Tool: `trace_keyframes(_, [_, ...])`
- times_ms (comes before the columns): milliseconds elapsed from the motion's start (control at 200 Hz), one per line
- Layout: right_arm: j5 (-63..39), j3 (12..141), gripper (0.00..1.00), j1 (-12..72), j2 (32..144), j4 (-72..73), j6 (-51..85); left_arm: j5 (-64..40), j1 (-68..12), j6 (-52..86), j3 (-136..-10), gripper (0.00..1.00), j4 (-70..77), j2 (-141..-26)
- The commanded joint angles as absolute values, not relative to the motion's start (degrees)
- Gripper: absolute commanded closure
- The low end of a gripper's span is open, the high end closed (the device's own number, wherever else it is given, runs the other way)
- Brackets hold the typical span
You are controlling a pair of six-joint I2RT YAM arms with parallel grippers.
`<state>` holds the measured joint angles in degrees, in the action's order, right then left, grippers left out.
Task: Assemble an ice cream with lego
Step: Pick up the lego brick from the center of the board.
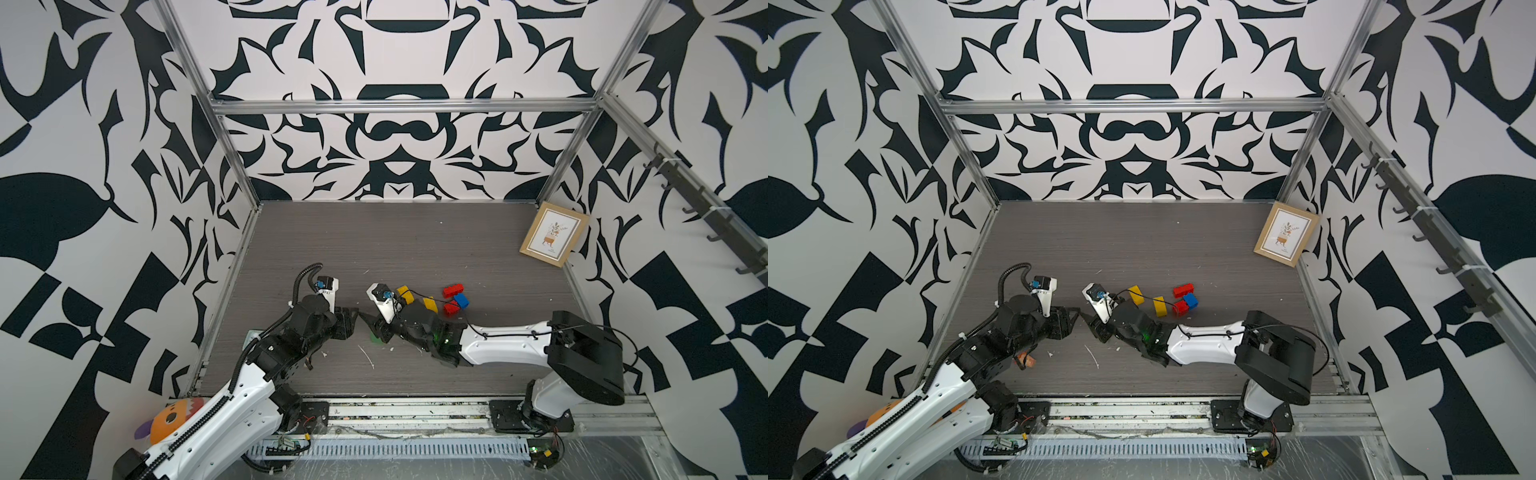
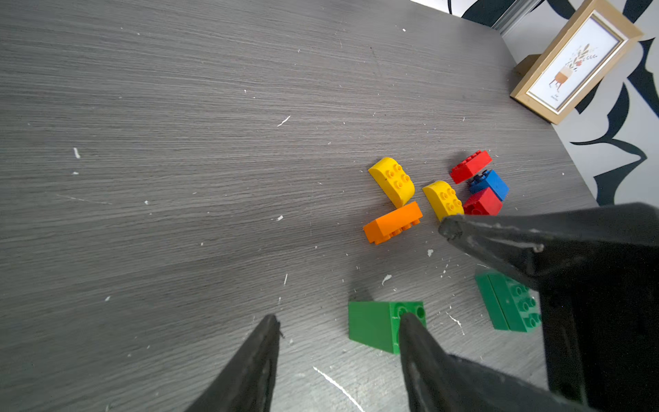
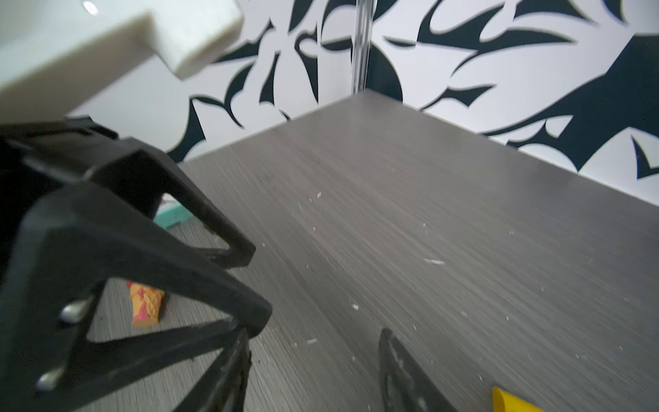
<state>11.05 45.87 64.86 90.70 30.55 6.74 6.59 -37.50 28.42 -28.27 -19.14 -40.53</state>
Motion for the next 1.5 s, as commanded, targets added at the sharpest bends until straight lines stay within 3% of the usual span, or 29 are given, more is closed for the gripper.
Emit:
trace_keyframes(0, [15.23, 50.29, 0.4, 65.15, 84.69, 12.2, 12.25, 4.99, -37.56, 27.75, -29.71, 0.42, -18.0, -42.6])
trace_keyframes(150, [23.79, 61.73, 0.41, 63.68, 77.23, -25.35, 25.35, 5.43, -37.54, 28.02, -27.79, 0.42, -14.78, -43.47])
trace_keyframes(230, [23.28, 66.79, 0.42, 60.46, 75.93, -45.71, 32.23, 6.22, -37.4, 27.79, -26.63, 0.42, -13.1, -42.83])
trace_keyframes(320, [19.97, 65.68, 0.42, 56.98, 74.65, -54.7, 36.55, 5.88, -36.58, 26.87, -25.87, 0.4, -12.32, -42.7])
trace_keyframes(805, [13.43, 55.48, 0.42, 53.44, 82.69, -47.28, 40.51, -4.16, -26.46, 25.25, -21.57, 0.38, -8.17, -44.12])
trace_keyframes(1180, [7.91, 50.29, 0.44, 52.59, 85.11, -40.36, 42.28, -6.12, -25.4, 24.27, -21.38, 0.37, -7.56, -45.44])
trace_keyframes(1365, [7.22, 49.93, 0.53, 52.58, 86.99, -39.28, 42.58, -6.14, -25.05, 23.65, -21.71, 0.37, -7.55, -45.26])
trace_keyframes(1495, [7.82, 50.06, 0.69, 52.61, 86.14, -39.58, 42.56, -6.32, -24.91, 23.31, -21.67, 0.37, -7.24, -45.52])
